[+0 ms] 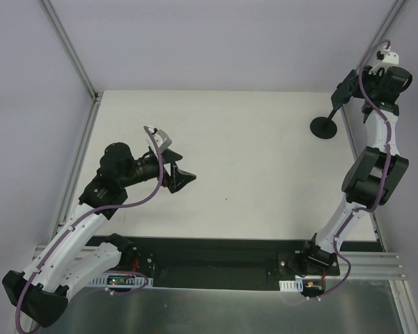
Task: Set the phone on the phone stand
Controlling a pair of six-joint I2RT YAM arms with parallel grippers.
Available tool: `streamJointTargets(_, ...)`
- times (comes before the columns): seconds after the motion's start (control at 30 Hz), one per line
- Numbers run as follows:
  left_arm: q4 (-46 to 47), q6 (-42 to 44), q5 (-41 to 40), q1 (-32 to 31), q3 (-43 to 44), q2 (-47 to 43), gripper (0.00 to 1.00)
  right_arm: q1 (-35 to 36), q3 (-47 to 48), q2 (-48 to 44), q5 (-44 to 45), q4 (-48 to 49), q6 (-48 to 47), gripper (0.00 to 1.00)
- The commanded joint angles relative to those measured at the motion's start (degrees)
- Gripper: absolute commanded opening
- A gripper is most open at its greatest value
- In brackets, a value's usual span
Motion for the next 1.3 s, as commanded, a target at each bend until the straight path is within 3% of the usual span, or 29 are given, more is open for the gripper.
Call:
streamJointTargets(0.0, 3.00, -0.27, 2.17, 0.96, 0.87, 0.36, 0.87, -1.50, 7.74, 0.33, -7.53, 9.13, 1.57, 0.00)
streamJointTargets(0.3, 3.79, -1.41, 3.31, 2.02, 0.17, 0.45, 0.86, -2.12, 10.39, 2.89, -16.68, 7.90, 1.57, 0.00)
streamJointTargets(0.4, 3.79, -1.50, 3.23, 2.11, 0.08, 0.45, 0.86, -1.34, 10.30, 2.63, -14.67, 5.54, -0.10, 0.10)
streamJointTargets(0.47, 3.79, -1.85, 3.57, 2.20, 0.25, 0.97, 0.86, -0.72, 10.65, 2.28, -11.87, 2.30, -2.90, 0.35)
streamJointTargets(0.5, 3.79, -1.77, 4.36, 2.20, 0.51, 1.15, 0.86, -0.19, 10.74, 2.10, -10.63, 1.40, -3.26, 0.56)
streamJointTargets(0.57, 3.79, -1.85, 4.63, 2.20, 0.26, 1.33, 0.86, 0.25, 10.57, 1.22, -7.46, -0.18, -3.27, 0.71)
streamJointTargets(0.6, 3.79, -1.85, 4.63, 2.11, -0.09, 1.24, 0.86, 0.86, 10.57, 0.87, -5.89, -0.80, -3.35, 0.87)
streamJointTargets(0.7, 3.79, -2.12, 4.28, 2.11, -0.45, 1.24, 0.86, 2.70, 11.18, -1.41, 0.44, -3.96, -3.18, 0.97)
streamJointTargets(0.9, 3.79, -4.66, 2.70, 2.11, 0.25, -2.44, 0.87, 5.69, 13.03, -11.07, 20.99, -18.10, 2.96, 0.96)
streamJointTargets(1.03, 1.60, -10.00, 0.16, 2.11, 1.48, -6.48, 0.89, 8.85, 9.17, -24.23, 36.71, -28.20, 6.40, 0.96)
streamJointTargets(1.13, -0.77, -14.41, -4.50, 2.20, 1.75, -8.59, 0.93, 17.27, 1.30, -34.32, 44.20, -35.86, 6.40, 0.96)
streamJointTargets(1.17, -1.39, -17.64, -5.55, 2.20, 1.75, -9.04, 0.93, 23.57, -1.36, -37.07, 45.36, -37.35, 5.45, 0.96)
streamJointTargets(1.27, -2.54, -23.46, -6.09, 2.20, 1.49, -10.79, 0.93, 35.35, -14.85, -48.23, 42.92, -37.81, 7.09, 0.96)
